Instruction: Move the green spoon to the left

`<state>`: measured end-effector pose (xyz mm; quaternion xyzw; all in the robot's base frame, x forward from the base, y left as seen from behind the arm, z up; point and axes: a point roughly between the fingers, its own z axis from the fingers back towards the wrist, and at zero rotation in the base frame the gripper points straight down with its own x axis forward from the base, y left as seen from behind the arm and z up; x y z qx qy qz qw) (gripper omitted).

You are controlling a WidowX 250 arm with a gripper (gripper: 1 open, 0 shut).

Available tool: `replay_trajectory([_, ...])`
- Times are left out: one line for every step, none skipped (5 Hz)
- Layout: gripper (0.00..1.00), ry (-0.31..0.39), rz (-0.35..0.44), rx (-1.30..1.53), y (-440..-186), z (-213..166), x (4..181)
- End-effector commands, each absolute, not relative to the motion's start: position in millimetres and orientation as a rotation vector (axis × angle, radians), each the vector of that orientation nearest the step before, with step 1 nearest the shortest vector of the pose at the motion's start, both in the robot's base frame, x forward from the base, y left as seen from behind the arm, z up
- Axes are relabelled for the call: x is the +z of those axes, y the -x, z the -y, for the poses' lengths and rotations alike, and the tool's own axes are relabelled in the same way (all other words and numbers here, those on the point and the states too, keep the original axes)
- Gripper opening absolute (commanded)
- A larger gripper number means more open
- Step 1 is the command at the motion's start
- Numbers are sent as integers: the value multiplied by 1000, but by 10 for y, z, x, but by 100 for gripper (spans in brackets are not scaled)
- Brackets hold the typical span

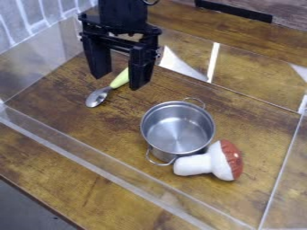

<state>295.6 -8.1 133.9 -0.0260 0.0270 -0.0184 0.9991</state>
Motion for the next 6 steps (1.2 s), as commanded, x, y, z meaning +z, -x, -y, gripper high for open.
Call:
replay_trajectory([100, 49, 3, -19, -3020, 24, 1514])
replay_trajectory([100, 50, 9, -12, -3029, 11, 1516])
replay_trajectory([100, 43, 10, -3, -3031, -9, 1521])
replay_trajectory([100, 37, 12, 4, -3034, -28, 1528])
replay_trajectory([100, 35, 12, 0, -3020, 2, 1534])
replay_trajectory([100, 35, 10, -5, -3016, 25, 1540])
